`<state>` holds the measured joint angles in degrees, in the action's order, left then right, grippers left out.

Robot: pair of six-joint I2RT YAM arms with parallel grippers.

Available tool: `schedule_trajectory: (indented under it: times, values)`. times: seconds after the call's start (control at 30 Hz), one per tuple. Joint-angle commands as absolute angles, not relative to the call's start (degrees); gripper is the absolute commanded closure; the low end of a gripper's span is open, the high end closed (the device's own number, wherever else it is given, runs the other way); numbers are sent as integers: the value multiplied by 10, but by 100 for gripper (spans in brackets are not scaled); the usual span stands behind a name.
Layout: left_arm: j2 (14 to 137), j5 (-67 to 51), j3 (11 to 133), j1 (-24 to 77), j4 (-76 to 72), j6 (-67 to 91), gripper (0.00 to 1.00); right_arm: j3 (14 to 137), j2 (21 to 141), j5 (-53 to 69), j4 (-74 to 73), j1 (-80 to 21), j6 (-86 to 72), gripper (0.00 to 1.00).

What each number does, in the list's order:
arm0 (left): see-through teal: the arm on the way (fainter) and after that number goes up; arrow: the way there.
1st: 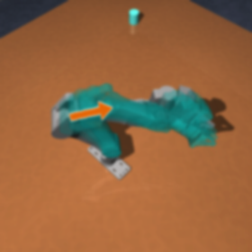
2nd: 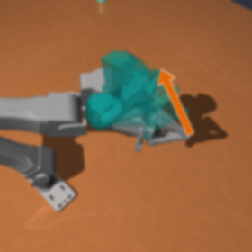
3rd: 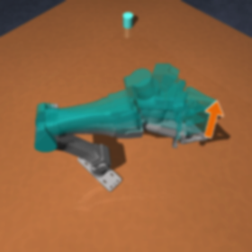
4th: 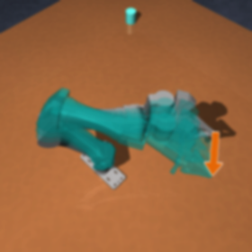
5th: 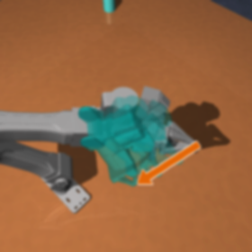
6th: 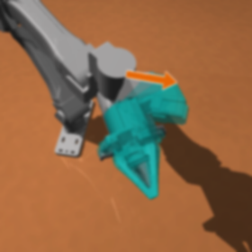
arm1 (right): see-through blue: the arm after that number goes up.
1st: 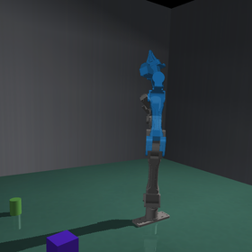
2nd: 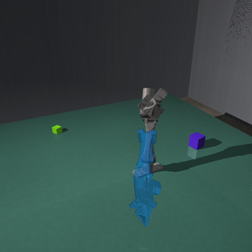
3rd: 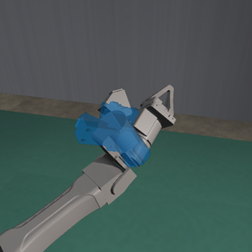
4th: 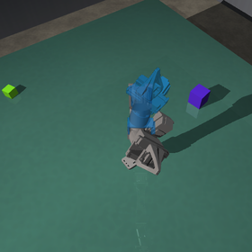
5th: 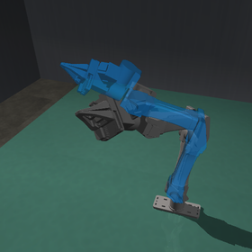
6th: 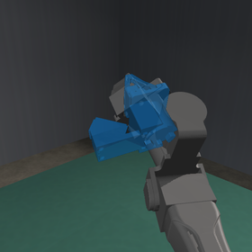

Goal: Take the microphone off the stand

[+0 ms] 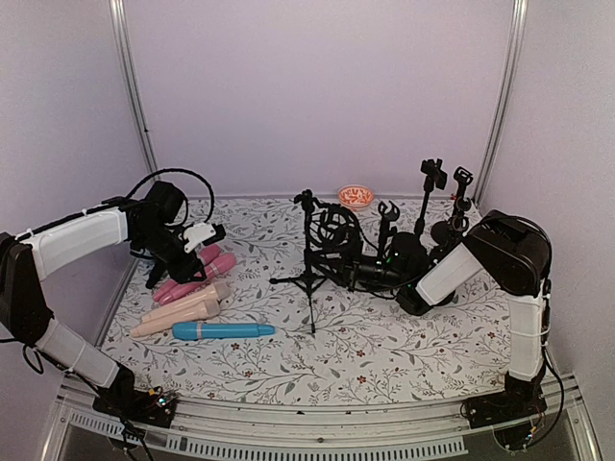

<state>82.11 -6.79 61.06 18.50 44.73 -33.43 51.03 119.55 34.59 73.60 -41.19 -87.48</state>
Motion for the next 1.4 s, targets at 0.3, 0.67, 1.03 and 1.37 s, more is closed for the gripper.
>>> schedule_trajectory:
  times: [0.3, 0.67, 1.03, 1.37]
  values:
    - [815, -67, 621, 192, 453, -338, 44, 492, 1172, 333, 699, -408, -813, 95]
    - [813, -67, 620, 192, 453, -340, 44, 499, 1101, 270, 448, -415, -557, 99]
    - [816, -66, 625, 192, 454, -341, 44, 535, 1093, 154, 300, -456, -399, 99]
    - [819, -67, 630, 192, 457, -339, 44, 539, 1049, 93, 283, -470, -350, 76]
